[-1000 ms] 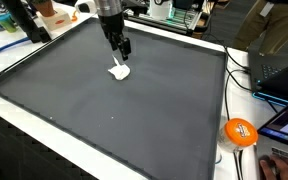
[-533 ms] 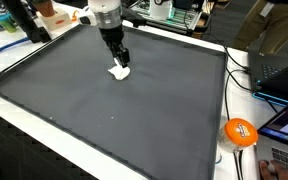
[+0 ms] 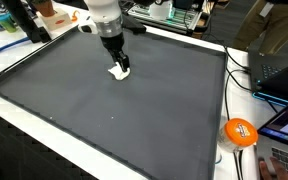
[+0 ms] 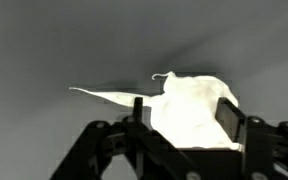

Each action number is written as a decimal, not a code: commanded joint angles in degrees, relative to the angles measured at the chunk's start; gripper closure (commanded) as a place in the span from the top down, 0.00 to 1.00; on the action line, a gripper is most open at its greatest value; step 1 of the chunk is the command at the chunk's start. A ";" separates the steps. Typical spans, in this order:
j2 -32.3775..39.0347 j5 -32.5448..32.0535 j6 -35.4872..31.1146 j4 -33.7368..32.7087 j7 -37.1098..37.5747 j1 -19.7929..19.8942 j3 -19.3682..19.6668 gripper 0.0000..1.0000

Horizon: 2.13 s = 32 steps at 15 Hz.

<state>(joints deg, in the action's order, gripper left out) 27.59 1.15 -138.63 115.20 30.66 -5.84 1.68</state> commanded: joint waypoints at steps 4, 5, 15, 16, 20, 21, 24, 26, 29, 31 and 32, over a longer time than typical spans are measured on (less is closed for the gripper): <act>3.44 1.27 -0.71 -2.24 0.75 -1.12 1.16 0.65; 3.52 1.40 -0.73 -2.36 0.68 -1.12 1.14 0.54; 2.21 1.71 0.53 -2.33 0.56 -1.13 1.58 0.32; 1.16 1.69 0.71 -1.97 0.39 -1.21 1.46 0.34; -4.13 1.23 1.44 0.06 -0.66 -1.57 1.04 0.63; -5.70 1.01 1.57 0.61 -0.93 -1.66 0.95 0.70; -10.61 0.87 4.03 2.09 -3.36 -1.42 -0.13 0.95; -13.47 0.51 6.73 3.26 -4.99 -1.19 -0.81 1.00; -16.65 -0.57 11.15 5.18 -6.64 -0.95 -1.36 1.00; -18.90 0.19 10.78 7.31 -8.73 -0.65 -2.01 1.00; -19.72 -0.21 10.73 8.19 -8.92 -0.70 -2.10 1.00</act>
<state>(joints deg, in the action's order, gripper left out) 12.03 1.32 -127.84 118.68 23.73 -7.11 0.47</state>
